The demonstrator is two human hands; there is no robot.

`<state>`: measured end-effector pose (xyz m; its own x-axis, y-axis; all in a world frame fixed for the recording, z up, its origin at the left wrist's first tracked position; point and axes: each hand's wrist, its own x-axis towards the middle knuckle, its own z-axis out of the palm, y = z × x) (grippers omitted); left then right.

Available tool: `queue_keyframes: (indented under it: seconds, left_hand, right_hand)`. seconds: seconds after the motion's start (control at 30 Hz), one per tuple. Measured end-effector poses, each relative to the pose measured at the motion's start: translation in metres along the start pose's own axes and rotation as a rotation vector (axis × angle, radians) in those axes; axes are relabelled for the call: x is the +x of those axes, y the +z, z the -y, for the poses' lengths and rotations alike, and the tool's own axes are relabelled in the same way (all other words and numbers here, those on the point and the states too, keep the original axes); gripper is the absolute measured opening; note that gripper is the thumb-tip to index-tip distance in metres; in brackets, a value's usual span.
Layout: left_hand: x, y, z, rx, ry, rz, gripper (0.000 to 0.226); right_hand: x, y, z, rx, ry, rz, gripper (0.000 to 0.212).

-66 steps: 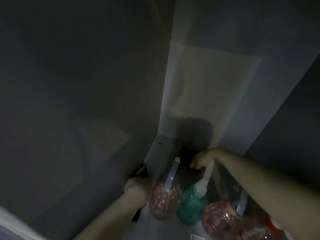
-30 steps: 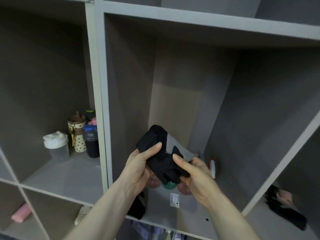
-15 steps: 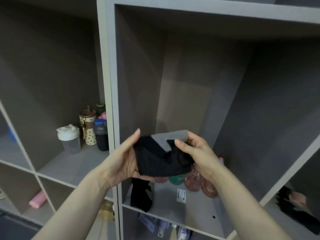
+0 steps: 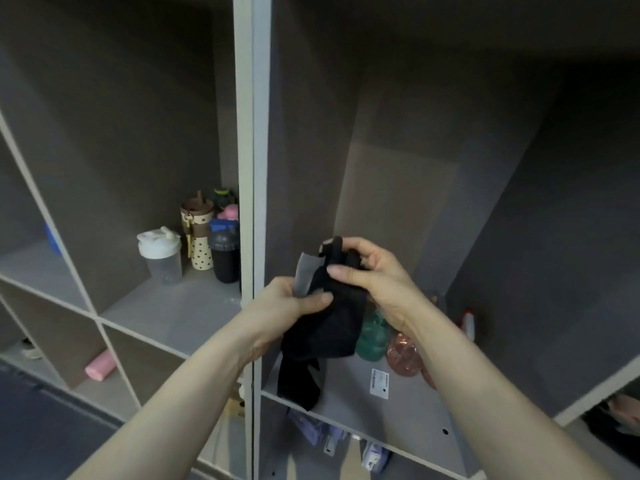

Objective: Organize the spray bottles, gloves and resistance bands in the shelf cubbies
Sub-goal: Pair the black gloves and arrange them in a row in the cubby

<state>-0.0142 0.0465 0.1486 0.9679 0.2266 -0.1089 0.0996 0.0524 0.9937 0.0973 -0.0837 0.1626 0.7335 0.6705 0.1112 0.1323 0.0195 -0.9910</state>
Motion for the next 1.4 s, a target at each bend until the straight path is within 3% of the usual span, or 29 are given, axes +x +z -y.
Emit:
queue_keyframes:
  seconds: [0.1,0.17,0.3,0.47,0.53,0.6,0.77,0.87,1.0,1.17,1.27,1.4]
  left_hand:
    - [0.012,-0.005,-0.002,0.102,0.108,-0.212,0.016]
    - [0.018,-0.005,-0.002,0.121,0.120,-0.278,0.022]
    - [0.029,-0.002,0.005,-0.009,0.063,-0.343,0.022]
    - [0.041,-0.001,0.011,-0.114,0.005,-0.324,0.015]
    - [0.046,-0.002,0.007,-0.095,-0.003,-0.338,0.019]
    - [0.053,-0.002,0.003,-0.089,-0.019,-0.338,0.025]
    - [0.064,0.001,0.000,-0.082,-0.006,-0.356,0.023]
    - [0.068,0.002,0.005,-0.069,-0.011,-0.357,0.025]
    - [0.072,0.004,0.008,-0.098,0.014,-0.372,0.023]
    - [0.070,0.009,0.004,-0.105,0.029,-0.398,0.015]
    - [0.067,0.008,0.000,-0.120,0.031,-0.384,0.015]
    - [0.058,0.005,-0.004,-0.214,0.022,-0.351,0.018]
  right_hand:
    - [0.011,0.005,-0.031,0.063,0.012,-0.236,0.006]
    - [0.009,0.009,-0.076,-0.005,0.090,-0.269,0.008]
    - [-0.003,0.017,-0.184,-0.640,0.284,0.016,0.009]
    - [-0.001,0.020,-0.251,-1.182,0.224,0.614,0.079]
    - [0.000,0.023,-0.261,-1.332,0.199,0.680,0.079]
    - [0.001,0.025,-0.265,-1.353,0.166,0.616,0.065]
    - [0.004,0.013,-0.263,-1.027,0.271,0.208,0.024]
    - [0.014,0.001,-0.247,-0.579,0.375,-0.064,0.022]
    - [0.032,-0.018,-0.213,-0.130,0.424,-0.322,0.035]
    - [0.032,-0.028,-0.178,0.209,0.515,-0.340,0.051]
    - [0.026,-0.031,-0.141,0.358,0.429,-0.268,0.056]
    - [0.013,-0.045,-0.079,0.561,0.278,-0.305,0.054]
